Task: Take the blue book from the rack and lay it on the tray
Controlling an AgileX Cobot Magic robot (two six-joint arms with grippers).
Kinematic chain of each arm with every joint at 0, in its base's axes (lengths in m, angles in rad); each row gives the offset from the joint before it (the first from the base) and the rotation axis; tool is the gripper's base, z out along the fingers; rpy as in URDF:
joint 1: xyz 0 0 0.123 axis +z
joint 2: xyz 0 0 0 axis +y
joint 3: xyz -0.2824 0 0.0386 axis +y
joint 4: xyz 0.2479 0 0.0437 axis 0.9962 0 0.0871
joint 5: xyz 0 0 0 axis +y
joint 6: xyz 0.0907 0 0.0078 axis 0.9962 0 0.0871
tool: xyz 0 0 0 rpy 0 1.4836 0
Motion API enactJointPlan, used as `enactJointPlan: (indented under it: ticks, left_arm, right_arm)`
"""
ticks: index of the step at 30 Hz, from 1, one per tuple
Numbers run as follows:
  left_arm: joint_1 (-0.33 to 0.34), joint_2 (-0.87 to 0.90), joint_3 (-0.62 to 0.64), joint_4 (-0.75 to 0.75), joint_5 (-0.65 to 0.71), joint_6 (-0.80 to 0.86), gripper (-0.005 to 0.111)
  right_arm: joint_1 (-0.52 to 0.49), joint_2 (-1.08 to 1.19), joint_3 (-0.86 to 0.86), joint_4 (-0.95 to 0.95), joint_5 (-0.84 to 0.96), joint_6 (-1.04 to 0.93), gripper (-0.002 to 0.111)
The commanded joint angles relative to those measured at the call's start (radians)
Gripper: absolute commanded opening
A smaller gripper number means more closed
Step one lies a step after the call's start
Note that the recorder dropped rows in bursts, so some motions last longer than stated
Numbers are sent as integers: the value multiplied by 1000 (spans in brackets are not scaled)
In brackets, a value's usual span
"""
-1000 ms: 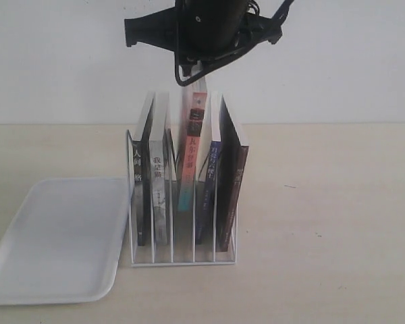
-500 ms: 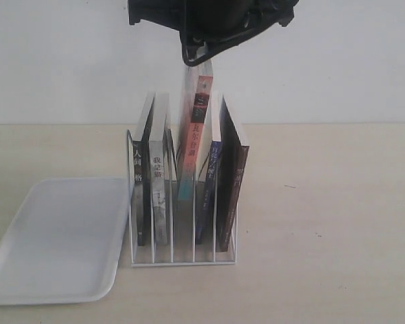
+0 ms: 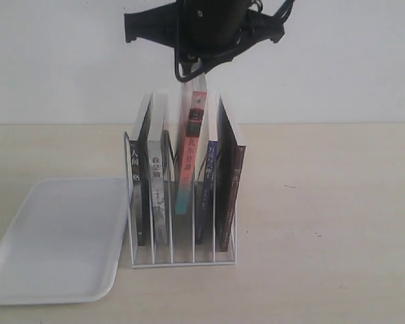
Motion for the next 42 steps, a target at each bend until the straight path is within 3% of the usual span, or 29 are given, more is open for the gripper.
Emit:
enactJointPlan:
  ticks: [1, 10, 16, 17, 35, 42]
  left_arm:
    - [3, 3, -4, -10, -7, -8, 4]
    - [3, 3, -4, -10, -7, -8, 4]
    - [3, 3, -4, -10, -7, -8, 4]
    - [3, 3, -4, -10, -7, -8, 4]
    - [3, 3, -4, -10, -7, -8, 4]
    - [3, 3, -4, -10, -7, -8, 4]
  right_arm:
    - [-1, 52, -6, -2, -3, -5, 0]
    - [-1, 113, -6, 11, -10, -3, 3]
    - [-1, 115, -6, 16, -12, -39, 48]
    - [-1, 115, -6, 18, -13, -46, 50]
    - [-3, -5, -6, -39, 14, -82, 41]
    - [-3, 55, -6, -70, 47, -78, 37]
